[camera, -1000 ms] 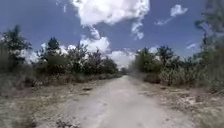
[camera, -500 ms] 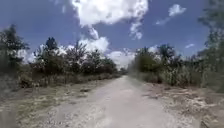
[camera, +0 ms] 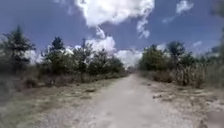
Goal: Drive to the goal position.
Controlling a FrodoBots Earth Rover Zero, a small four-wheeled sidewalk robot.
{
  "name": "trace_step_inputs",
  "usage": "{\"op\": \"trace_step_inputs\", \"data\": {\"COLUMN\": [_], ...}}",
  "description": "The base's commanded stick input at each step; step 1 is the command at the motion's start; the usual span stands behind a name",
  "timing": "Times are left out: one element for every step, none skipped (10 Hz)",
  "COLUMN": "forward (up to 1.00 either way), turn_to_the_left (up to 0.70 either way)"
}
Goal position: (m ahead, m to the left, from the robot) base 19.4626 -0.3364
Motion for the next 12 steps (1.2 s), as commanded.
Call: {"op": "trace_step_inputs", "data": {"forward": [0.45,0.45,0.45,0.45,0.45,0.45,0.45,0.45,0.45,0.45,0.45,0.45], "turn_to_the_left": [0.0,0.0,0.0,0.0,0.0,0.0,0.0,0.0,0.0,0.0,0.0,0.0]}}
